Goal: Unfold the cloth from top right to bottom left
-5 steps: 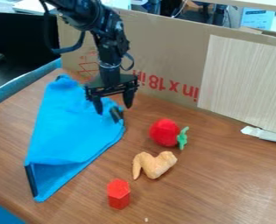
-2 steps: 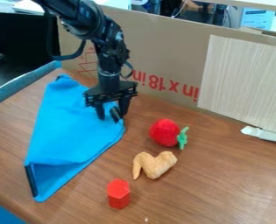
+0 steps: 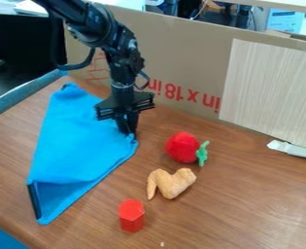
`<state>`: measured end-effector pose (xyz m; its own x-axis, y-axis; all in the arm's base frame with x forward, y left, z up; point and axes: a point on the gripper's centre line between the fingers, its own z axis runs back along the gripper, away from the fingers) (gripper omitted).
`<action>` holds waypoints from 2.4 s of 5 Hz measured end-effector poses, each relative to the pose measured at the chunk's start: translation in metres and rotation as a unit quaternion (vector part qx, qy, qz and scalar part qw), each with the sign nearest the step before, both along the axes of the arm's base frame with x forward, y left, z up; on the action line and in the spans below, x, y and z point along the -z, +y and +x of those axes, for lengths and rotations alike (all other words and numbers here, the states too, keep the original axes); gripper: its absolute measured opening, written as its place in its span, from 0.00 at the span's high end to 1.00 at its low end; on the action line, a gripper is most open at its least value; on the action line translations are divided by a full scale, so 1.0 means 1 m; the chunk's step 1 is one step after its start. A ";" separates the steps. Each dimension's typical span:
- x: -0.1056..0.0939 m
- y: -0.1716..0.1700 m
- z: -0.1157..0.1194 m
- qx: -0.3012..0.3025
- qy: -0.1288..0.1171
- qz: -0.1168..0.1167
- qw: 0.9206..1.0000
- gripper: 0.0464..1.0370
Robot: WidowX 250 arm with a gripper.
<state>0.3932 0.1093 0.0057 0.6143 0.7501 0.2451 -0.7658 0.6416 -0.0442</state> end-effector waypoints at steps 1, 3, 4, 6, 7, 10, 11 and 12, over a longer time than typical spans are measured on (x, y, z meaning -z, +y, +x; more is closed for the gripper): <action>0.000 0.000 -0.002 -0.001 0.005 -0.011 1.000 0.97; -0.027 0.015 -0.011 0.006 0.001 -0.061 0.998 0.99; -0.042 0.033 -0.021 0.009 -0.011 -0.086 0.996 0.99; -0.034 0.075 -0.047 0.046 -0.017 -0.073 0.996 0.99; -0.039 0.094 -0.063 0.061 -0.025 -0.049 0.997 0.99; -0.049 0.158 -0.102 0.052 -0.021 0.008 0.998 0.99; -0.037 0.182 -0.110 0.041 0.010 0.031 0.999 0.99; -0.030 0.200 -0.118 0.035 0.041 0.051 0.997 0.99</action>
